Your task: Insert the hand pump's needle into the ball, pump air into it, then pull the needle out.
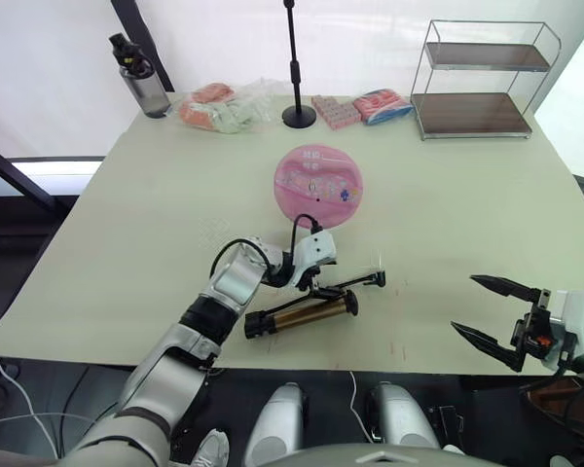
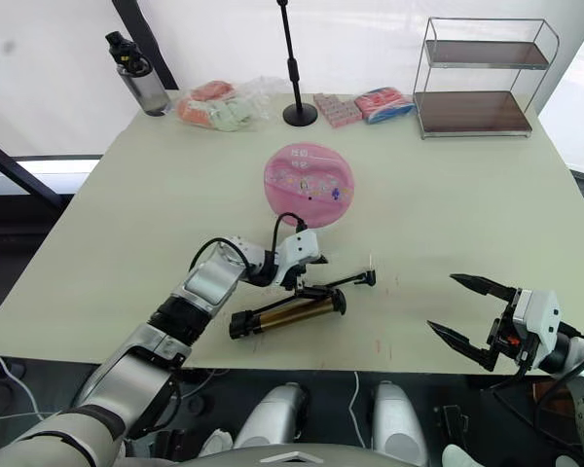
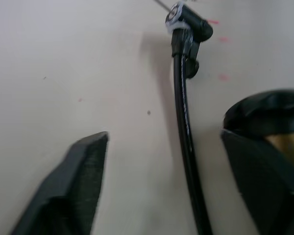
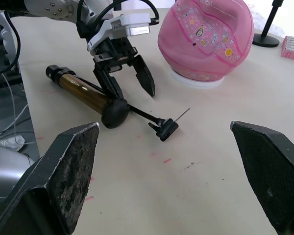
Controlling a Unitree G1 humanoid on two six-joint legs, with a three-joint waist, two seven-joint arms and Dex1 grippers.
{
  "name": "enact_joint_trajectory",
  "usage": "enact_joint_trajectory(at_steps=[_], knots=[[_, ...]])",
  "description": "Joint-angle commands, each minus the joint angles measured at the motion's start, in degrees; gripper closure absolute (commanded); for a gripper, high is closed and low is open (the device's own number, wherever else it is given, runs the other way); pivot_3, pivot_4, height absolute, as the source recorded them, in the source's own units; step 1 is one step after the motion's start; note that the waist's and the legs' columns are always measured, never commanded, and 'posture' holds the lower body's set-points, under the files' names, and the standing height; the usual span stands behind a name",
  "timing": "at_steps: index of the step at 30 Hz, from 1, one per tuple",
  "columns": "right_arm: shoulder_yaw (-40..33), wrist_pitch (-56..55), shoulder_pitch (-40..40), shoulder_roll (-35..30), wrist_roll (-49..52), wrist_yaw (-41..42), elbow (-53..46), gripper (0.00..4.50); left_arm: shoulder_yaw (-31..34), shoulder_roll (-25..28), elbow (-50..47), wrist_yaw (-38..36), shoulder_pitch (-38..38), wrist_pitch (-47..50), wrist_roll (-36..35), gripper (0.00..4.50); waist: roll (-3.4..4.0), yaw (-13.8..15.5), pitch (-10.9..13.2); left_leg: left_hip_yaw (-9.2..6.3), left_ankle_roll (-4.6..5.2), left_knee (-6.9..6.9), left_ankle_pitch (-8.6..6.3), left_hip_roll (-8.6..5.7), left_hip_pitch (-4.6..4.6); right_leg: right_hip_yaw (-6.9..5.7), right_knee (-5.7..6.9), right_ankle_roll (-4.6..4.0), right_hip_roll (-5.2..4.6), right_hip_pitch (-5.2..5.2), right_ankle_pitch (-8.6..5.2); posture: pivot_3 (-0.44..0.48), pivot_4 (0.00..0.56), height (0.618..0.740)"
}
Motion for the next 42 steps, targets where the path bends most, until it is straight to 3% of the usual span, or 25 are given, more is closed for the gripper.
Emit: enact_joint_trajectory(at_steps=[1, 19, 22, 23, 24, 27, 37, 42], knots=[[-1.76, 0.07, 0.04, -0.63, 1.19, -0.01, -2.19, 0.0, -0.26, -0.36, -0.47, 0.42, -0.49, -0.15, 0.83, 1.52, 0.0, 0.0, 0.0, 0.0, 0.0, 0.0, 0.0, 0.0, 0.0, 0.0, 0.0, 0.0, 0.0, 0.0, 0.0, 0.0, 0.15, 0.74], [-1.91, -0.53, 0.56, -1.1, -0.79, 0.18, 0.22, 0.0, -2.71, -0.56, -0.56, -0.31, 1.93, -0.45, 4.51, 1.52, 0.01, 0.07, 0.0, 0.0, 0.0, 0.01, 0.0, 0.0, 0.04, -0.01, 0.01, 0.01, 0.0, 0.06, 0.0, 0.0, 0.15, 0.74], [-1.84, -0.99, 0.88, -1.11, -1.14, 0.5, 0.56, 0.0, -3.24, -0.47, -0.82, -0.1, 2.56, -0.76, 5.4, 2.37, 0.01, 0.06, 0.0, 0.0, 0.0, 0.01, 0.0, -0.01, 0.06, 0.0, 0.0, 0.01, -0.01, 0.08, 0.0, 0.0, 0.15, 0.74], [-1.81, -1.06, 0.9, -1.09, -1.17, 0.49, 0.6, 0.0, -3.18, -0.56, -0.84, 0.07, 2.63, -0.77, 5.49, 2.96, 0.01, 0.06, -0.01, 0.0, 0.0, 0.01, 0.0, -0.01, 0.06, 0.0, 0.0, 0.01, -0.01, 0.08, 0.0, 0.0, 0.15, 0.74], [-1.77, -1.13, 0.93, -1.09, -1.25, 0.48, 0.59, 0.0, -2.83, -0.82, -0.95, 0.24, 2.72, -0.42, 5.21, 3.2, 0.01, 0.06, -0.01, 0.0, 0.0, 0.01, 0.0, -0.01, 0.07, -0.01, 0.0, 0.01, -0.01, 0.09, 0.0, 0.0, 0.15, 0.74], [-1.7, -1.04, 0.92, -0.99, -1.31, 0.27, 0.5, 0.0, -2.34, -1.17, -1.57, -0.04, 2.87, 0.28, 4.52, 4.48, 0.02, 0.07, -0.01, 0.0, 0.0, 0.01, 0.0, 0.0, 0.08, 0.0, 0.0, 0.01, -0.01, 0.09, 0.0, 0.0, 0.15, 0.74], [-1.38, 4.53, 0.91, -1.01, 0.71, -3.15, -3.81, 0.0, 0.68, -1.71, -4.31, -0.1, 3.67, -1.1, 1.54, 4.48, 0.02, 0.08, -0.01, -0.02, 0.01, 0.02, 0.0, 0.0, 0.07, -0.01, -0.04, 0.01, -0.01, 0.12, 0.01, 0.0, 0.15, 0.74], [-0.59, 14.47, 1.41, -0.1, 2.62, -11.19, -9.3, 0.0, 3.74, -2.59, -7.06, 2.13, 4.88, -3.37, -0.9, 4.48, 0.02, 0.11, 0.0, -0.05, 0.0, 0.02, 0.0, 0.0, 0.04, -0.03, -0.05, 0.01, -0.02, 0.11, 0.01, 0.0, 0.15, 0.74]])
